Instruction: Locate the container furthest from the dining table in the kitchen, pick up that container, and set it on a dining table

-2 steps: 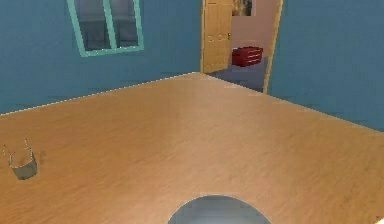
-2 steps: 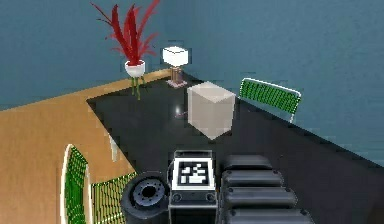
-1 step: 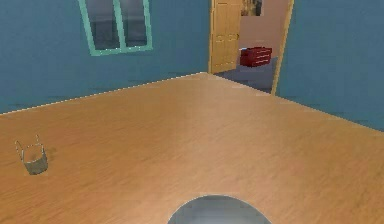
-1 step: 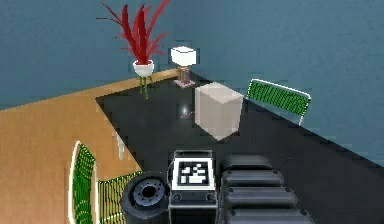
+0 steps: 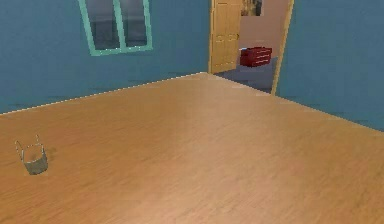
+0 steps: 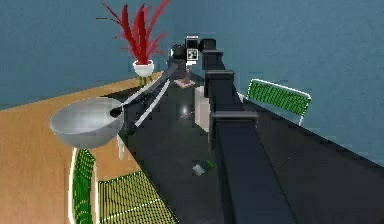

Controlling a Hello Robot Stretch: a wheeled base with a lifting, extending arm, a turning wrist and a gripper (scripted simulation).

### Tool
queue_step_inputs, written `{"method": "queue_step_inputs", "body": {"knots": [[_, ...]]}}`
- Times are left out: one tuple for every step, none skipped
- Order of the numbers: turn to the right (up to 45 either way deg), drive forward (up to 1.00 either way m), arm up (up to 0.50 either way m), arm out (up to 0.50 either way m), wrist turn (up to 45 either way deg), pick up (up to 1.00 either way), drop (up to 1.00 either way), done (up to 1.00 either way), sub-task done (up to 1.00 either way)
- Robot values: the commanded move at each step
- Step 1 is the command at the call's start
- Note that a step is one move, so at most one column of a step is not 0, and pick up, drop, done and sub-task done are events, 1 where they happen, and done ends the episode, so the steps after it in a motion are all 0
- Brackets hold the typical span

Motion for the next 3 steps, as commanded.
{"method": "queue_step_inputs", "body": {"knots": [[0.0, 0.00, 0.00, 0.00, 45.0, 0.00, 0.00, 0.00, 0.00], [0.0, 0.00, 0.00, 0.00, 45.0, 0.00, 0.00, 0.00, 0.00], [0.0, 0.00, 0.00, 0.00, 45.0, 0.00, 0.00, 0.00, 0.00]]}}
